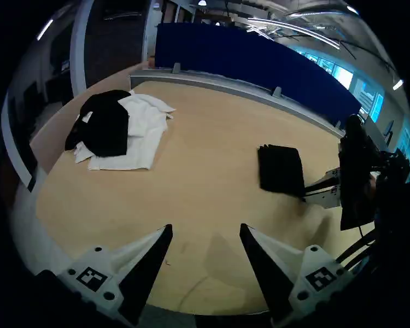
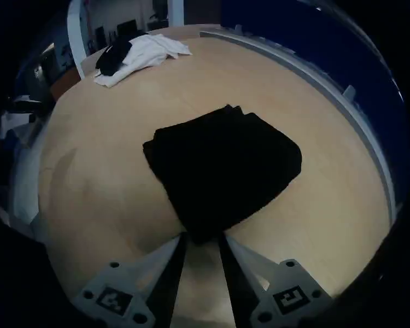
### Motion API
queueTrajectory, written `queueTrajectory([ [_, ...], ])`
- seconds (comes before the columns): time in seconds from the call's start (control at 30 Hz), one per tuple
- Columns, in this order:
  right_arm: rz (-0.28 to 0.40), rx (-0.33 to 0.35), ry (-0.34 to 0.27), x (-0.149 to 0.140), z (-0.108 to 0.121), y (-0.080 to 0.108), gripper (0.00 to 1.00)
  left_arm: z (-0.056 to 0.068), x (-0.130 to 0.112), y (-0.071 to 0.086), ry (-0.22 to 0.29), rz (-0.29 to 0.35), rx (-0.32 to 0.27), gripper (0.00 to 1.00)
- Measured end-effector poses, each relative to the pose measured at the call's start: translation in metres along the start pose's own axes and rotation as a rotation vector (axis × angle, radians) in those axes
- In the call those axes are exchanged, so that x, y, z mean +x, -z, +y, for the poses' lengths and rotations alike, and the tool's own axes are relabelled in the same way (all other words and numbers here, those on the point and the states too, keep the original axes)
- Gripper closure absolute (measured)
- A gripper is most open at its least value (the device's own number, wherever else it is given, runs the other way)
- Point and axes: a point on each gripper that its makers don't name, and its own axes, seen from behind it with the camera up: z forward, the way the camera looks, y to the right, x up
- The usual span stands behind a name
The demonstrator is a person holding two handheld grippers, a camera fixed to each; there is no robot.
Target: Fold towel
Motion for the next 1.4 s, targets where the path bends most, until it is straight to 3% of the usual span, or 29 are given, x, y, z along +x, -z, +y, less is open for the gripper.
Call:
queueTrajectory([
  [0.33, 0.014, 0.0, -0.034, 0.001, -0.004, 0.002, 0.91, 0.003, 0.0, 0.001, -0.003, 0.0, -0.005, 0.09],
  [0.7, 0.062, -0.025, -0.001, 0.024, 0.009, 0.018, 0.95, 0.007, 0.004, 0.002, -0.006, 0.004, -0.01, 0.09],
  [1.0, 0.141, -0.073, 0.045, 0.077, 0.036, 0.058, 0.95, 0.018, 0.025, 0.001, -0.024, 0.037, -0.032, 0.09],
  [1.4, 0.225, -0.129, 0.109, 0.135, 0.062, 0.133, 0.95, 0.033, 0.055, 0.005, -0.057, 0.089, -0.062, 0.09],
])
